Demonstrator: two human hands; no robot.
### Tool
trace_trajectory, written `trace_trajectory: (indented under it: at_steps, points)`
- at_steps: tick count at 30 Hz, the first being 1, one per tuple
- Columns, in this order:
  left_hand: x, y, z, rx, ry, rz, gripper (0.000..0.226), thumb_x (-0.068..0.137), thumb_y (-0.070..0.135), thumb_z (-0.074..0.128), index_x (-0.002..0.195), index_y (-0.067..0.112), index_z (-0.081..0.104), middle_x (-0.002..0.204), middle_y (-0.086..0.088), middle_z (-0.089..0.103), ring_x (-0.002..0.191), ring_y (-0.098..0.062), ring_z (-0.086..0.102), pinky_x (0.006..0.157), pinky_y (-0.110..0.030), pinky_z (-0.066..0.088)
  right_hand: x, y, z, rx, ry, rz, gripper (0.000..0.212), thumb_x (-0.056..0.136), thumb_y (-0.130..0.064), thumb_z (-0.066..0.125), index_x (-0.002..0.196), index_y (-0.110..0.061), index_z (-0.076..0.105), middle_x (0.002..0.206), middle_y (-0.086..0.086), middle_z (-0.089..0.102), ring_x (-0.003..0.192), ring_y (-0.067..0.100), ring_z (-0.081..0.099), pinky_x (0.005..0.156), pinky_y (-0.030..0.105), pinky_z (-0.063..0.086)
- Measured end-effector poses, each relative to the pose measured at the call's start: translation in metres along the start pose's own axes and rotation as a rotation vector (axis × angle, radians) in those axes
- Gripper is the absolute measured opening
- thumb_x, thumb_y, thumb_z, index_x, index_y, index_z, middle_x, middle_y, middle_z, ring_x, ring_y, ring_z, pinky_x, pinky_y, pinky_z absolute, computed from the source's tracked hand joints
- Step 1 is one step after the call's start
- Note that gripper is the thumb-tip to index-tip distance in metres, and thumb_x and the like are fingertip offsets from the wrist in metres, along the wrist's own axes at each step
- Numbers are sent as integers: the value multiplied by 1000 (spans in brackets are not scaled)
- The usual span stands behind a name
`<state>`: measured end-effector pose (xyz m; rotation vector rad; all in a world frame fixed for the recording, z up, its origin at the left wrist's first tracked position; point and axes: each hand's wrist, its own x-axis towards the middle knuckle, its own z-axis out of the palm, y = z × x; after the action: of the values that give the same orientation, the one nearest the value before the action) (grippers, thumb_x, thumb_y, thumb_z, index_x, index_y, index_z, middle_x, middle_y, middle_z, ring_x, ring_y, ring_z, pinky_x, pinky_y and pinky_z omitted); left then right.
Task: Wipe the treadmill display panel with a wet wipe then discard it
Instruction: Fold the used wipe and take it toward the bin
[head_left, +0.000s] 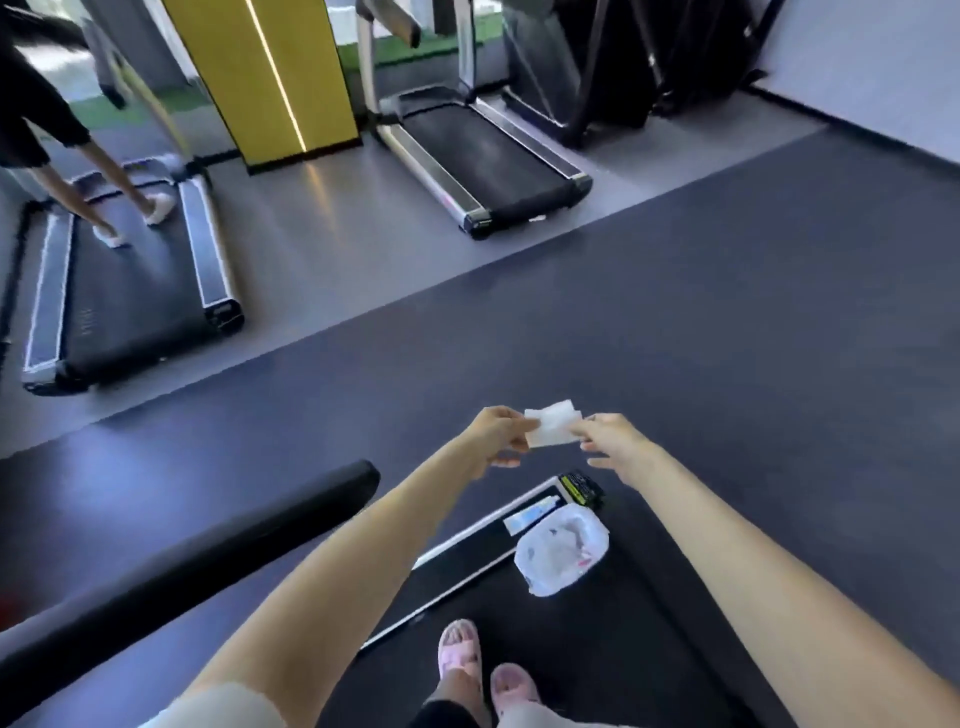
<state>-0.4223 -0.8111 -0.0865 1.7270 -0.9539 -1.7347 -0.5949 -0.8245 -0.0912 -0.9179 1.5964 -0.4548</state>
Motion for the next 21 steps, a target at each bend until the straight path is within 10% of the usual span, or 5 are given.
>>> trace_trajectory:
  at_steps: [8, 15, 21]
  points:
    - [70, -35, 34, 68, -94, -198, 15, 87, 8, 57, 75, 12, 49, 68, -5, 53, 54, -14, 51, 48, -22, 39, 46, 46, -3, 328, 66, 251, 1, 87, -4, 58, 88, -4, 58, 73, 13, 59, 61, 22, 57, 61, 32, 51]
    - [99, -85, 62, 140, -110, -379, 14, 86, 8, 53, 76, 14, 47, 76, -6, 53, 67, -19, 53, 50, -22, 38, 98, 90, -2, 169, 83, 428, 30, 83, 2, 46, 110, -2, 58, 91, 16, 63, 66, 25, 60, 44, 25, 51]
    - [122, -107, 102, 201, -18, -513, 38, 89, 11, 50, 125, 5, 41, 102, -19, 53, 68, -18, 53, 44, -22, 40, 140, 112, -22, -118, -30, 500, 40, 92, -23, 49, 129, -8, 44, 116, 16, 56, 91, 27, 61, 60, 31, 57]
